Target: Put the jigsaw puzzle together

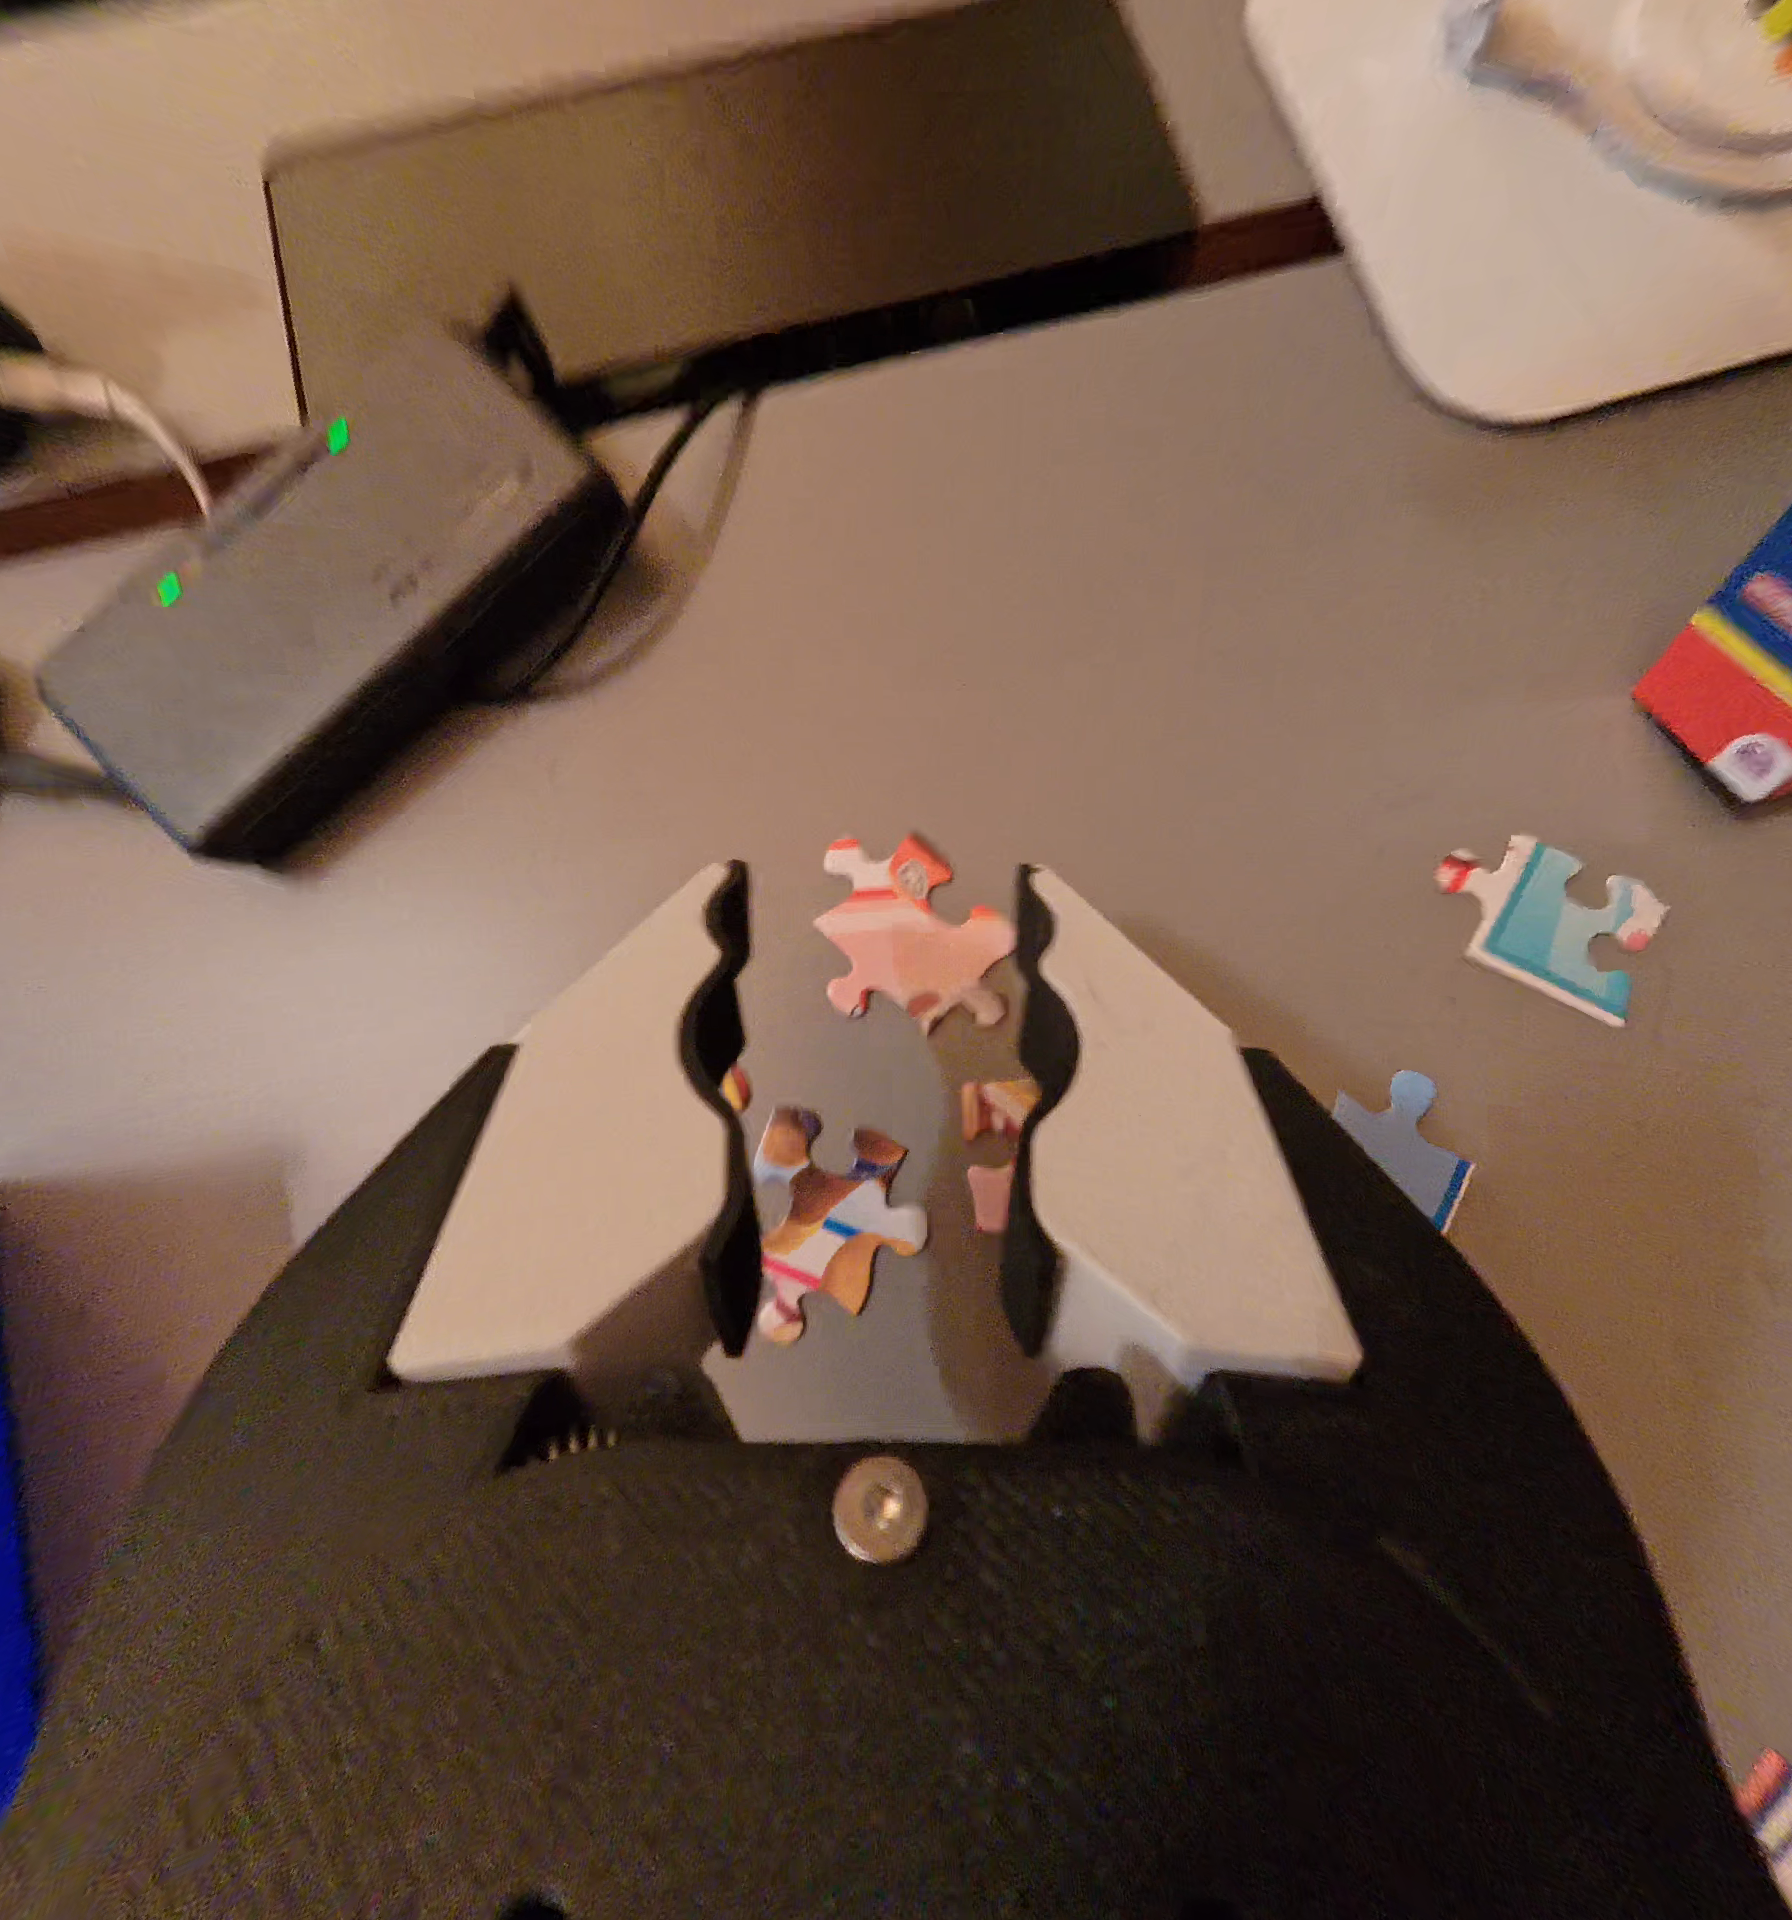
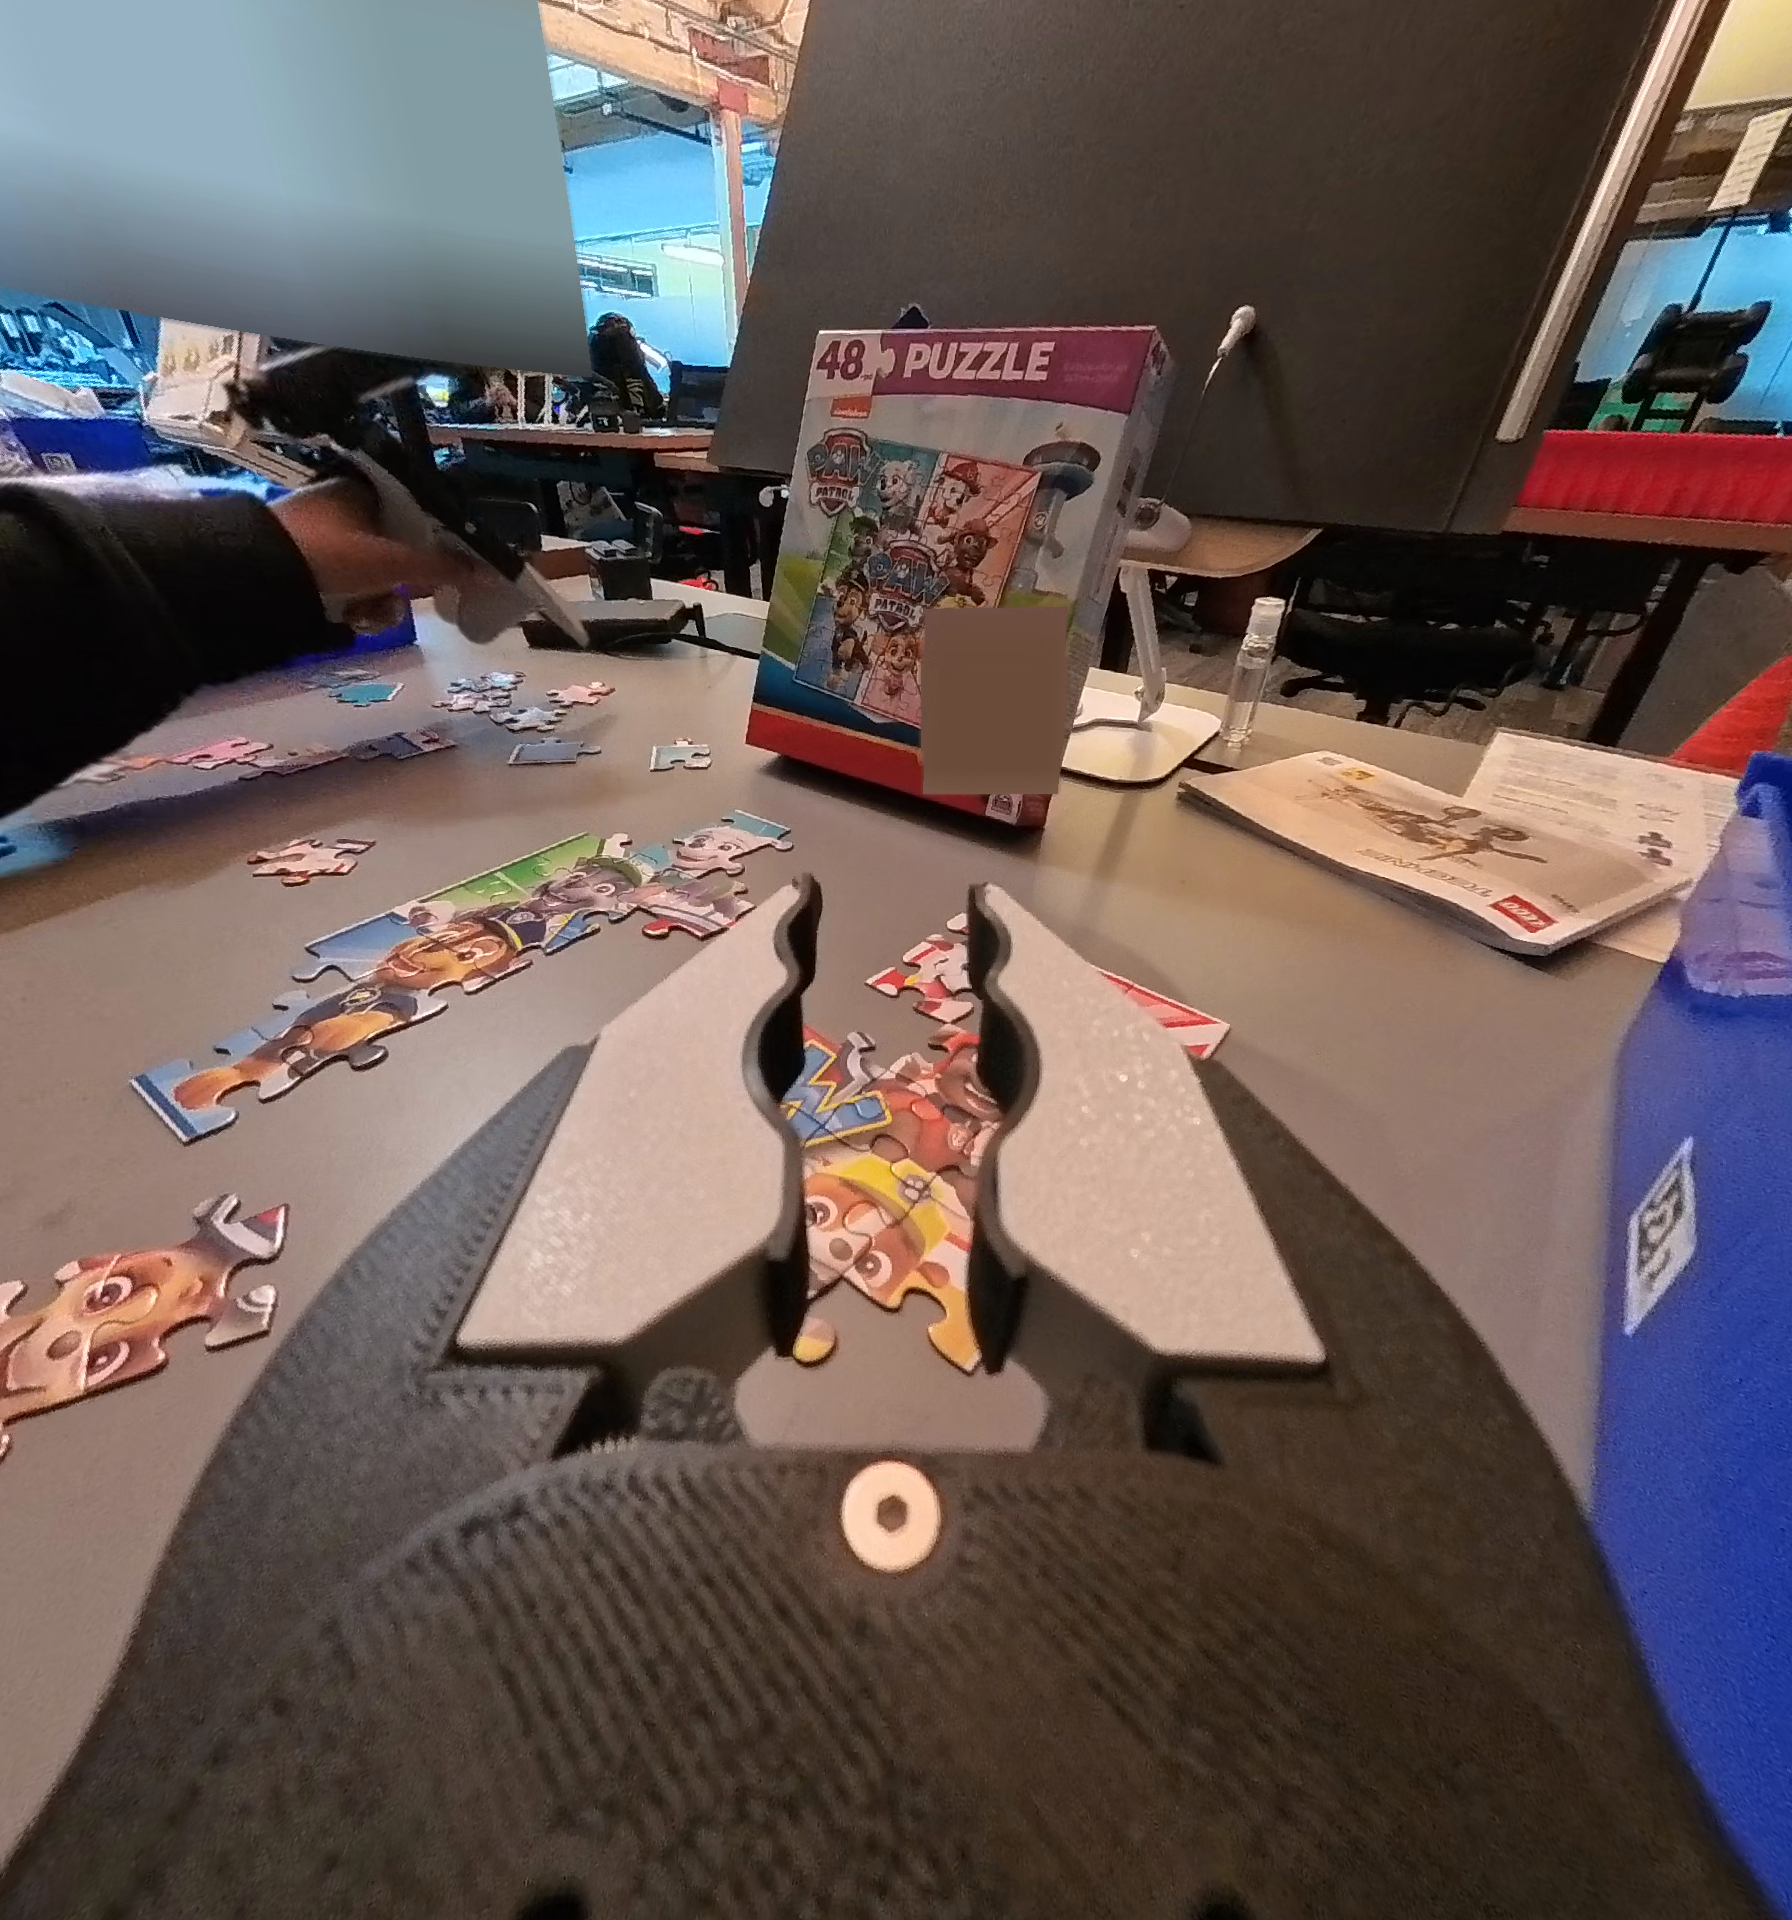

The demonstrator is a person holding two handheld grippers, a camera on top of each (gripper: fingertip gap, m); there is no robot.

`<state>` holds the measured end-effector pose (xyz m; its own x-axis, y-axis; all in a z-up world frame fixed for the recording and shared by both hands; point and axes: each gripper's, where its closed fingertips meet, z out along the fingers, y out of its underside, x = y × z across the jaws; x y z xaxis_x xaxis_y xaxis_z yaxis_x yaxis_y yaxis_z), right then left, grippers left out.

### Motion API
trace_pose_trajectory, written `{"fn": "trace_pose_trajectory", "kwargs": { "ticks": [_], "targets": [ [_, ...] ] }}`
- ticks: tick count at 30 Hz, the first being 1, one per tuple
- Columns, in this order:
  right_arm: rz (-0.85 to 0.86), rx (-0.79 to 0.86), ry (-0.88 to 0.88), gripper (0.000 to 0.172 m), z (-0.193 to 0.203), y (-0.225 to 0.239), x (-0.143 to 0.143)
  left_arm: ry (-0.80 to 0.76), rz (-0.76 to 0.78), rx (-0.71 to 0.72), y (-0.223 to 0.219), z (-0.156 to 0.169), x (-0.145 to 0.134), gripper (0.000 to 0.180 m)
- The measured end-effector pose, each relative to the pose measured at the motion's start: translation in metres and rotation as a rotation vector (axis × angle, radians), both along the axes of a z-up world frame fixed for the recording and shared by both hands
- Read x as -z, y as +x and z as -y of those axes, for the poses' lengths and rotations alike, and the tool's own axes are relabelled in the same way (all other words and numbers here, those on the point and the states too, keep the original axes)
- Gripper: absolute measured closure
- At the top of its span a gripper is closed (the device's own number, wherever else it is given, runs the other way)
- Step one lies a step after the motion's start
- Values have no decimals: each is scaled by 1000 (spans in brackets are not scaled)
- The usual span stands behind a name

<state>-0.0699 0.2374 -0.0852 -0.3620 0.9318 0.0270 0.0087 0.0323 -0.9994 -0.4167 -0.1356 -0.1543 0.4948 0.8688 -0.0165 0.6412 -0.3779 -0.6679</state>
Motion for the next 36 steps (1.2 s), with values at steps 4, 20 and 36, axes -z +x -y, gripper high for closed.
{"fn": "trace_pose_trajectory", "kwargs": {
  "ticks": [4, 20, 36],
  "targets": [
    [5, -1, 9, 145, 1, -1, 1, -41, 188, -108, 2, 19, 39, 96],
    [-2, -3, 7, 146, 1, 0, 0, -12, 123, 112, 19, -34, 39, 180],
    [1, -3, 8, 145, 1, 0, 1, -30, 159, -37, 16, 10, 41, 121]
  ]
}}
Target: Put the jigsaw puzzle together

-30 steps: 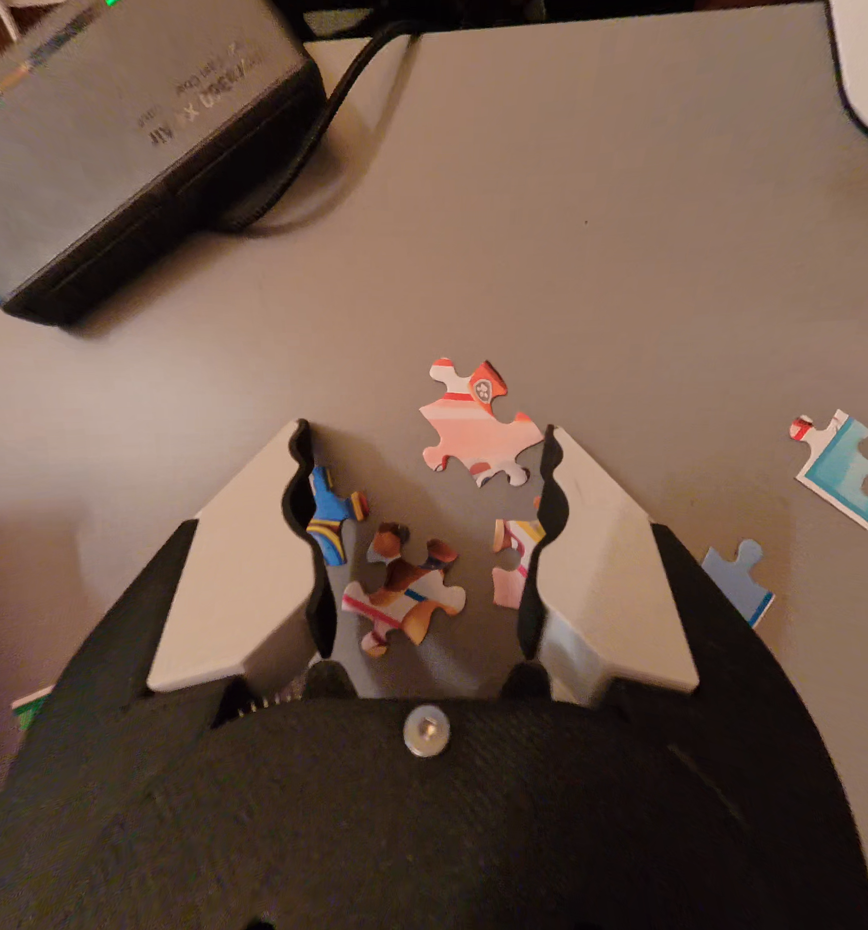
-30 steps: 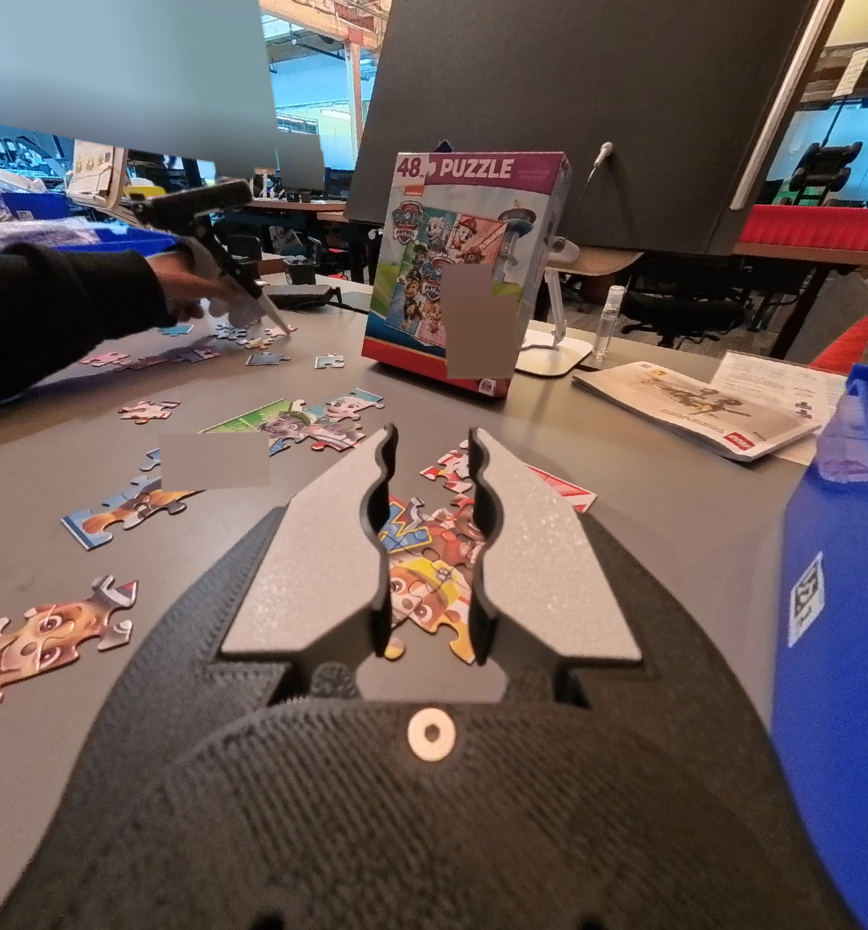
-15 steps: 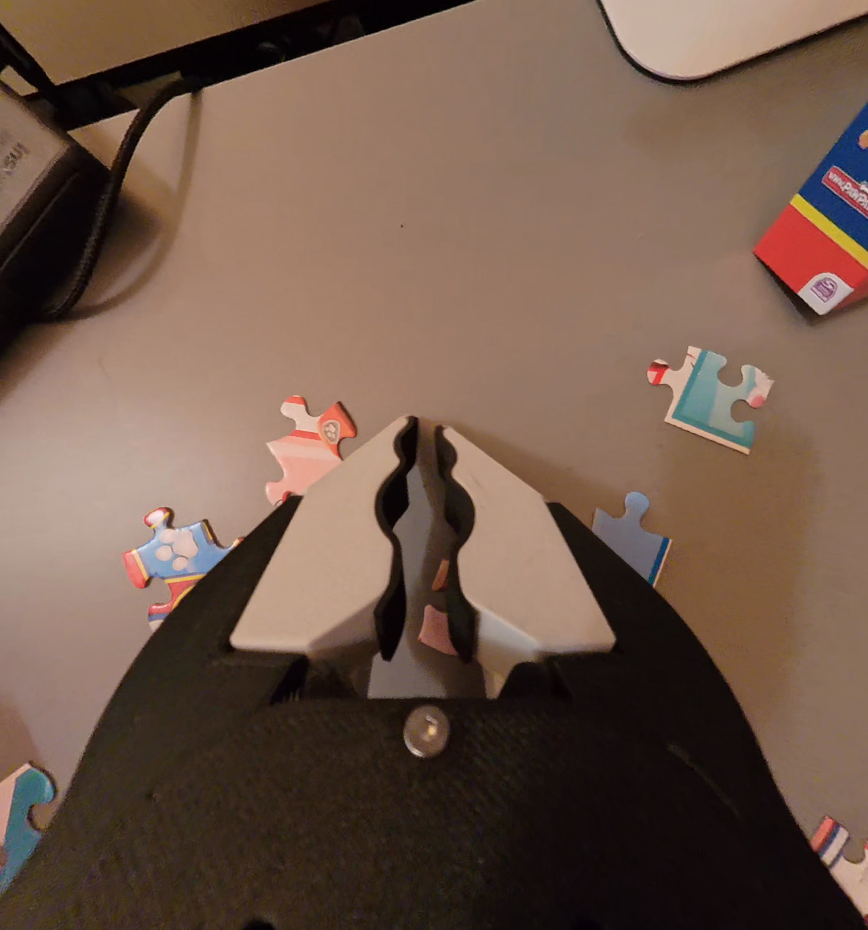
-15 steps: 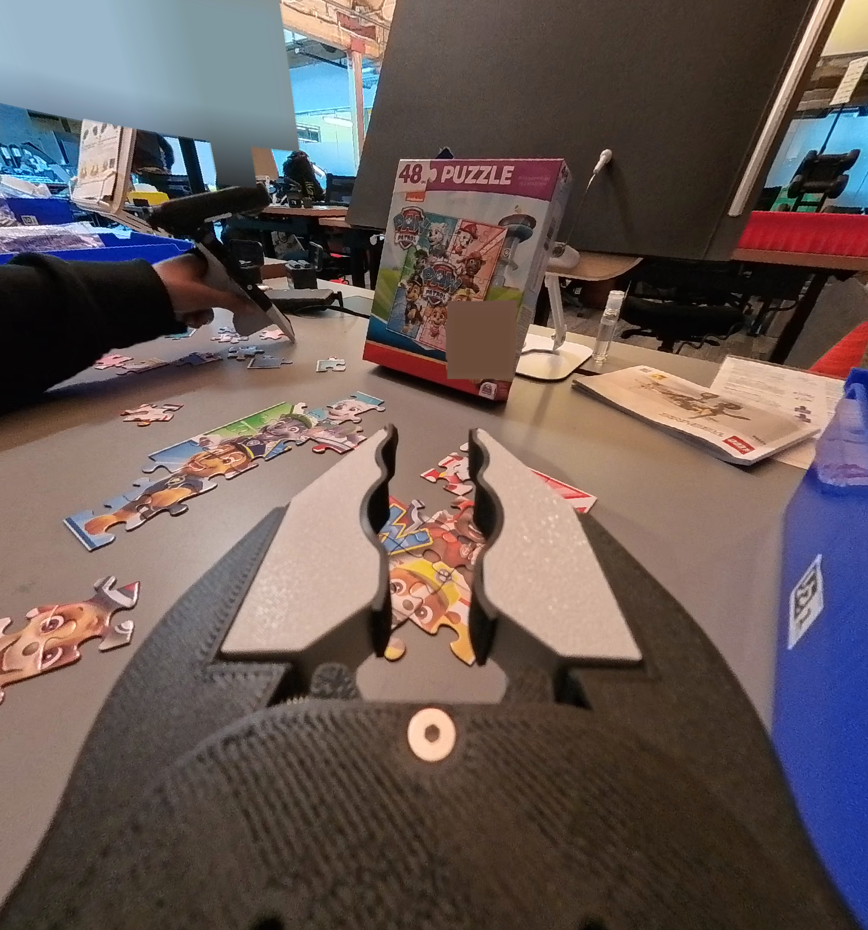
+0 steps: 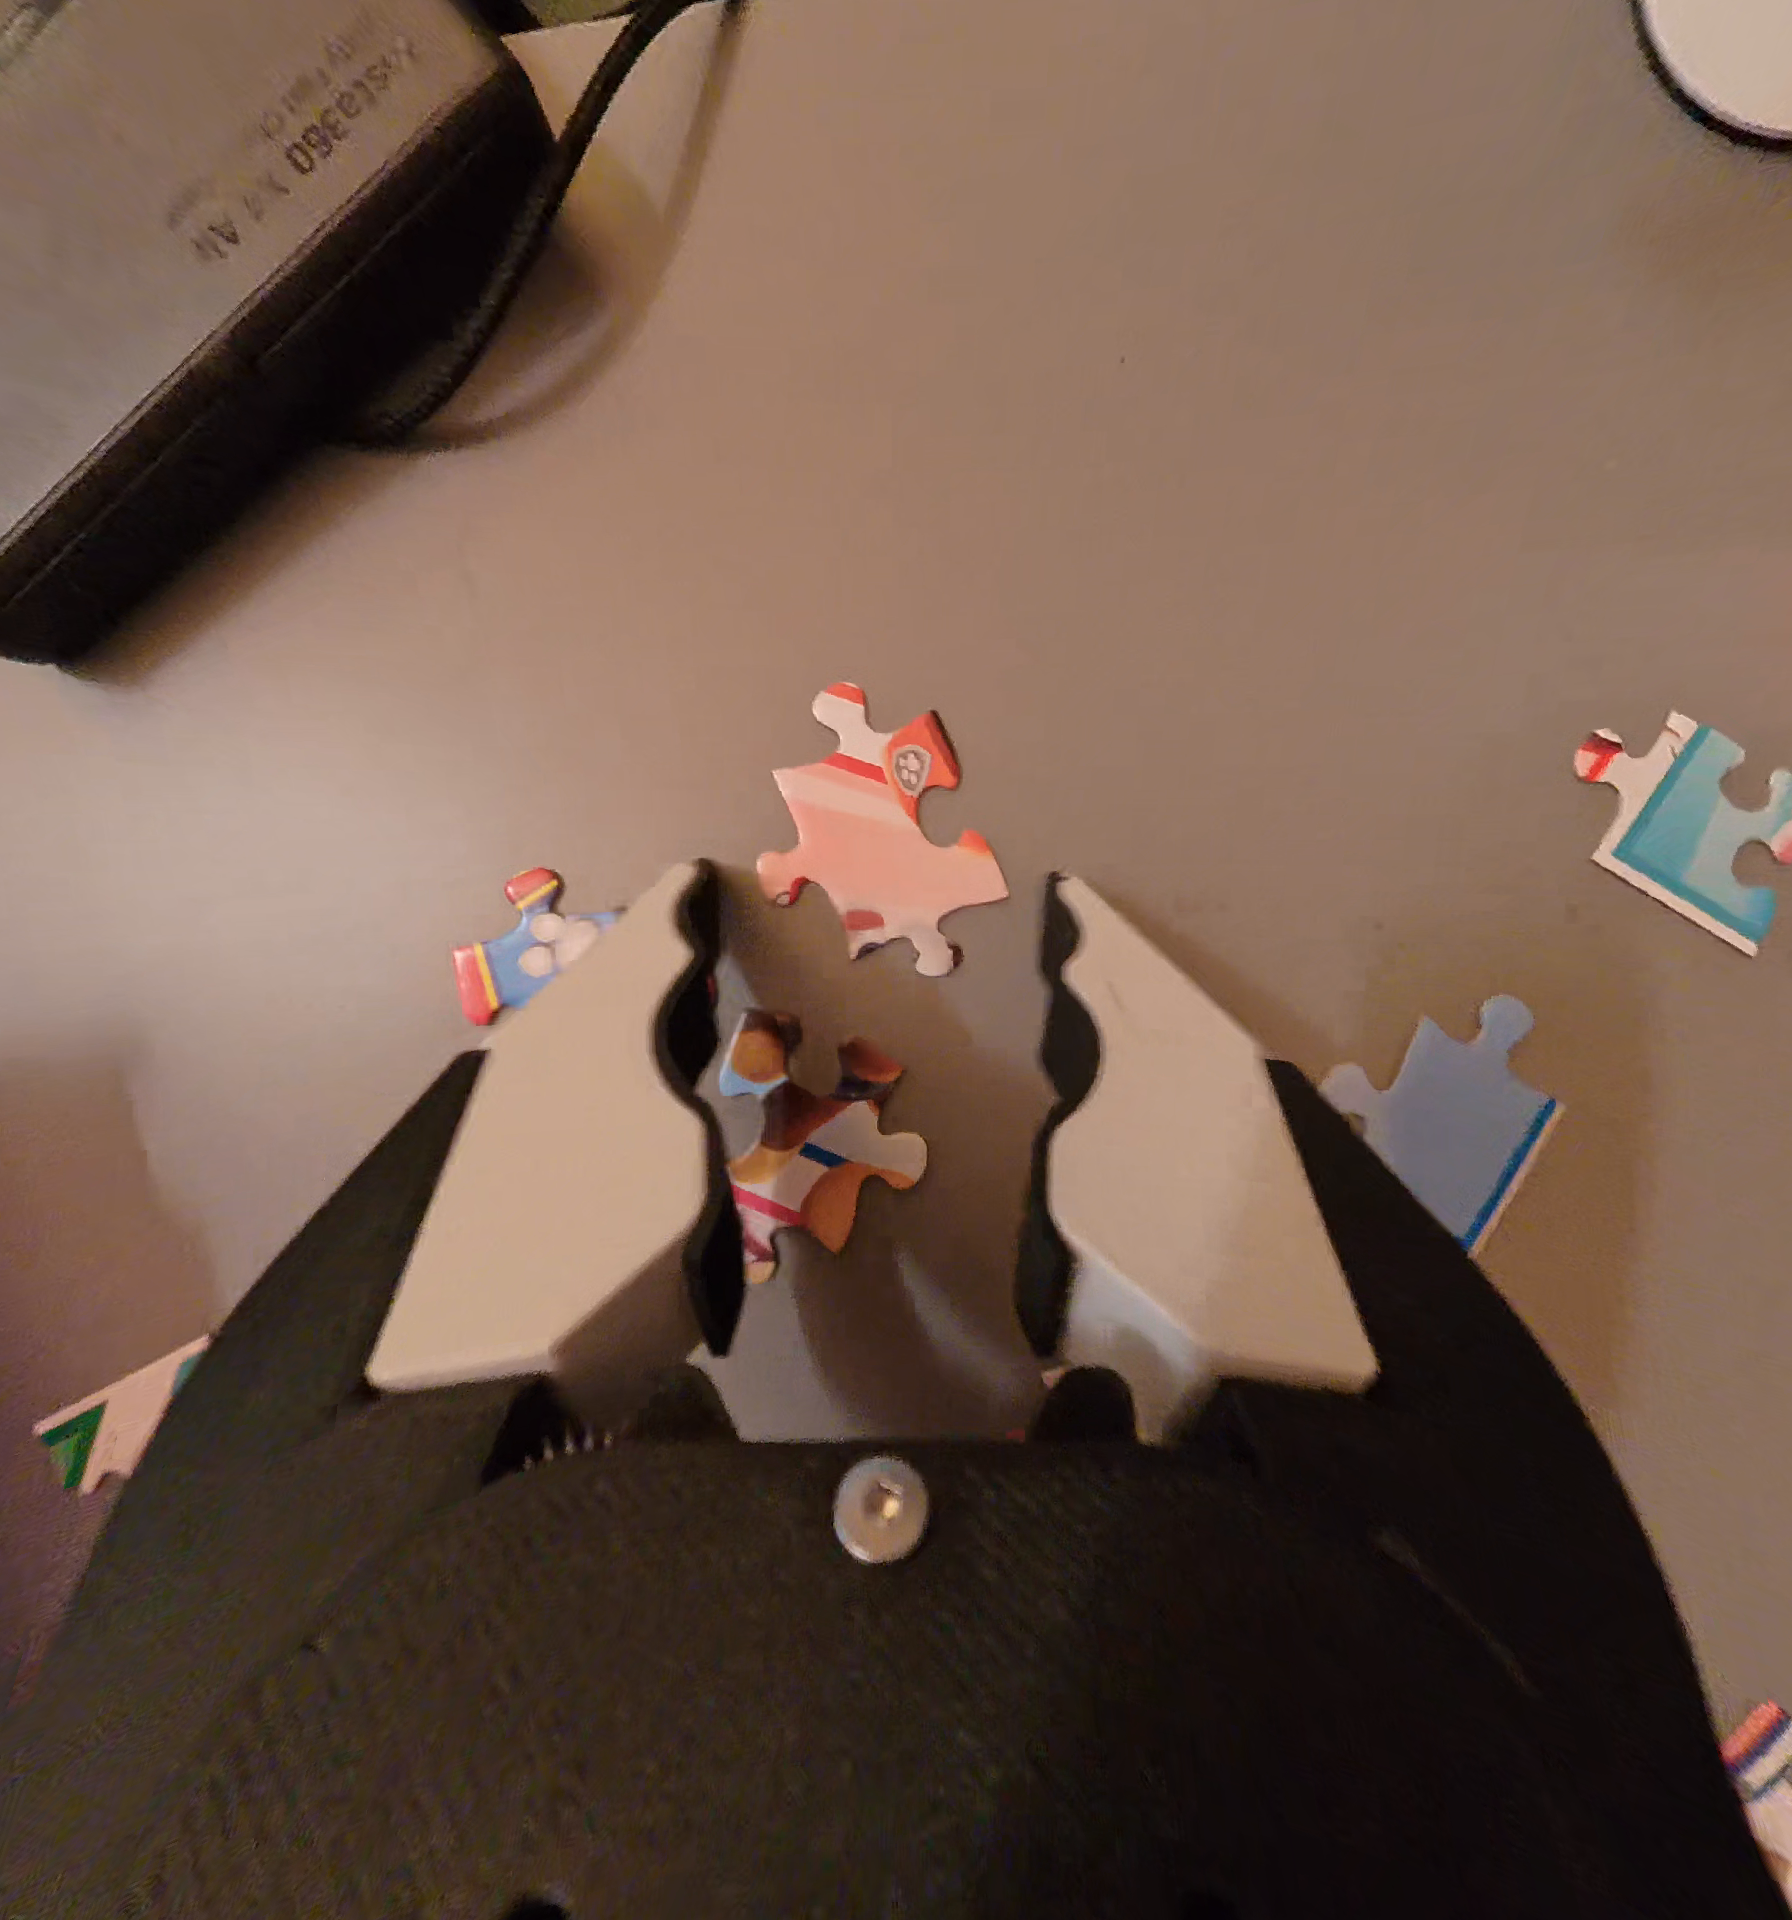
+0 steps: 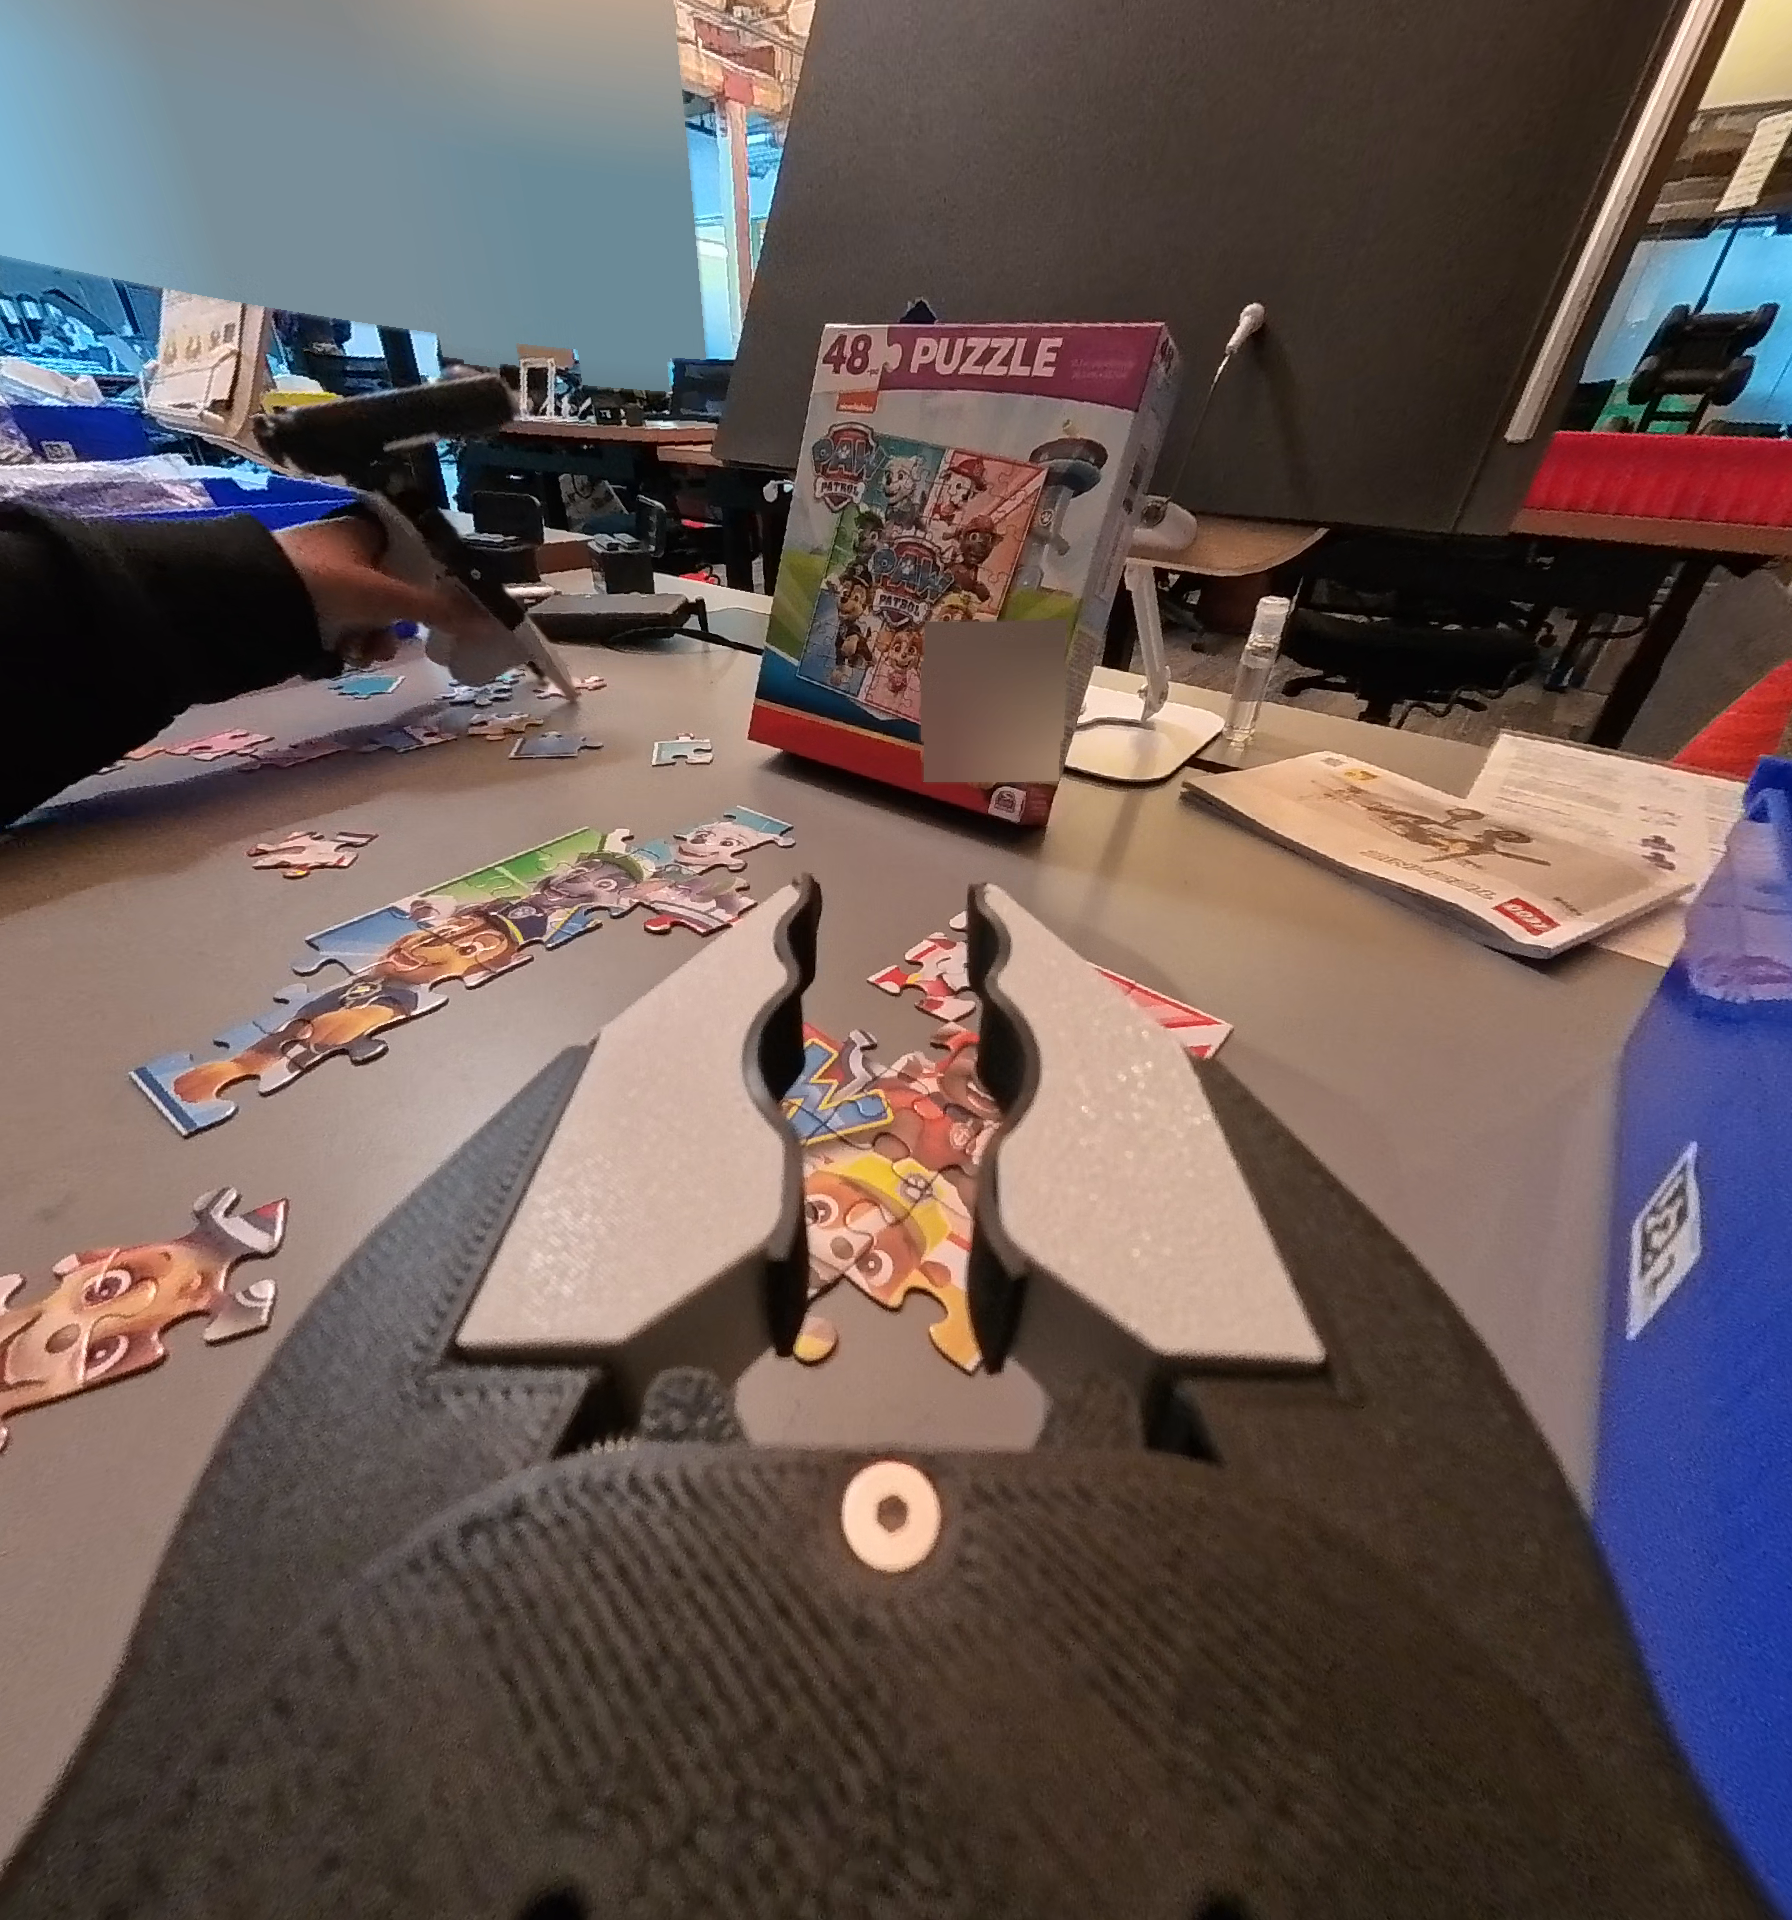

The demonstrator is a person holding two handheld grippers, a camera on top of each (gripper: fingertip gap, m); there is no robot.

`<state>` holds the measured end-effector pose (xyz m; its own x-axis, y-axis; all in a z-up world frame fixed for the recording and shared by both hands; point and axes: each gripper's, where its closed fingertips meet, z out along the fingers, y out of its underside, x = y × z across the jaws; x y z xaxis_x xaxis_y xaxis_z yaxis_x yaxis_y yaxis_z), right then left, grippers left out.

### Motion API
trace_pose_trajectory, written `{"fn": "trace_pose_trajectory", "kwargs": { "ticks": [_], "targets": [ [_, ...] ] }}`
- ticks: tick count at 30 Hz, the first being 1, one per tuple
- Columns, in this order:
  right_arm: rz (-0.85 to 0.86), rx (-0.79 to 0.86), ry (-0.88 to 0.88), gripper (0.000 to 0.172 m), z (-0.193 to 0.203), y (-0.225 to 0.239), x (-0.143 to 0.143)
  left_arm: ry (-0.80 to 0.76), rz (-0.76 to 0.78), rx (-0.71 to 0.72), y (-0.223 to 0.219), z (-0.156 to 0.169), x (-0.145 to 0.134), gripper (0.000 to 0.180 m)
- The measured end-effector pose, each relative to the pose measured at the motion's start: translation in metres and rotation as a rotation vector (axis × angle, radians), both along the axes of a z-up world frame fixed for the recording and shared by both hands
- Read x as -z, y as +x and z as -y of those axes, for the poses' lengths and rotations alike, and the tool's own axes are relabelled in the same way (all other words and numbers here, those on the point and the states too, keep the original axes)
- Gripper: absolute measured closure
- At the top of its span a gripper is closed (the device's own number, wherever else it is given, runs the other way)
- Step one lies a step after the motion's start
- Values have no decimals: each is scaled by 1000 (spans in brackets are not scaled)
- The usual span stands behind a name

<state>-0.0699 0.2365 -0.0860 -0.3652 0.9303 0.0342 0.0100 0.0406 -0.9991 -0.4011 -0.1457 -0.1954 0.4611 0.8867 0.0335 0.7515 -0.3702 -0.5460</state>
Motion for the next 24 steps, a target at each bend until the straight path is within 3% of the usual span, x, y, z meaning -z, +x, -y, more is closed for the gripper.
{"fn": "trace_pose_trajectory", "kwargs": {
  "ticks": [2, 5, 7, 8, 14, 17, 20, 24],
  "targets": [
    [1, -1, 2, 145, 0, 0, 0, 26, 9, 42, 5, -8, -1, 150],
    [3, -1, 4, 145, 1, 0, 1, 32, 19, 83, 9, -14, -1, 167],
    [3, -2, 3, 145, 1, 0, 0, 14, 8, 100, 10, -15, -2, 168],
    [2, -2, 3, 146, 1, 0, 0, 24, 10, 124, 12, -19, -2, 180],
    [0, -1, 5, 146, 1, 1, 0, -30, -13, 187, 16, -26, -3, 178],
    [-1, -1, 3, 146, 1, 1, 0, -26, -86, 142, 7, -25, -12, 160],
    [-1, 0, 3, 146, 0, 1, 0, 20, -84, 64, 4, -18, -16, 167],
    [-1, -1, 2, 145, 0, 1, 0, 40, -38, 58, 11, -16, -12, 148]
  ]
}}
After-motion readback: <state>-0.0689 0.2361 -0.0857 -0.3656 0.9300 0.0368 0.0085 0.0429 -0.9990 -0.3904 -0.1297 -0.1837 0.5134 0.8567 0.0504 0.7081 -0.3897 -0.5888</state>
